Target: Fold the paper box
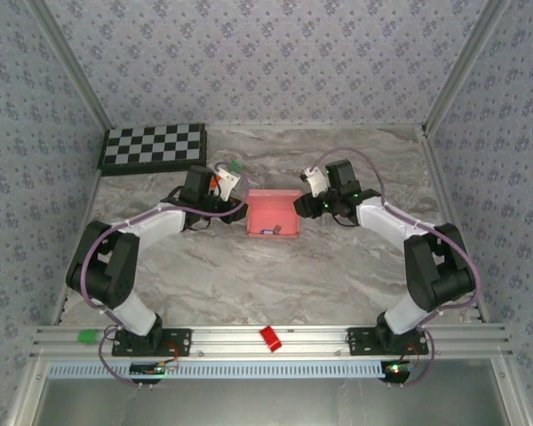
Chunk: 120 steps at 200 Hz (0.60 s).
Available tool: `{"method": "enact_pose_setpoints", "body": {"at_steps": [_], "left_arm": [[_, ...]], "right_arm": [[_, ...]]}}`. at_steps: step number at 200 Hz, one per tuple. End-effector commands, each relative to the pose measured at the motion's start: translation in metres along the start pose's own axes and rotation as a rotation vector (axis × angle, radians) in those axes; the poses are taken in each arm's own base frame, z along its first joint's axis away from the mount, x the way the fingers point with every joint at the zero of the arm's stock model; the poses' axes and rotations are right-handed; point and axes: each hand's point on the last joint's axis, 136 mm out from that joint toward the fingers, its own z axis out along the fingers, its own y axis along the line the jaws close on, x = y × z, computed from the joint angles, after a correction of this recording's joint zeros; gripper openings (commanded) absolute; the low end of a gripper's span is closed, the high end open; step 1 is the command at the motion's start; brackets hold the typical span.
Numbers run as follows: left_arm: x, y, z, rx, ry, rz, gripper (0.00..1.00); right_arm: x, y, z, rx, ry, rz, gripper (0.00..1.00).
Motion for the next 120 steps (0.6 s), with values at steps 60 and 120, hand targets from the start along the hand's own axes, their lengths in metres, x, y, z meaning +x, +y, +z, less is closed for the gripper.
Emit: {"method": "enact_pose_setpoints", "body": {"at_steps": [60,120], "left_arm": [[-0.0099,-0.0055,0.006,0.04,-0.029,-0.021,0.2],[-0.0095,0.0027,0.0068,-0.02,-0.039,-0.02,0.22]], "right_arm": [[0.0006,0.0052,0.0061,0.005,0.022,0.016,0.27],[0.0022,0.0004,0.0068,0.06,0.024,0.004,0.27]]}}
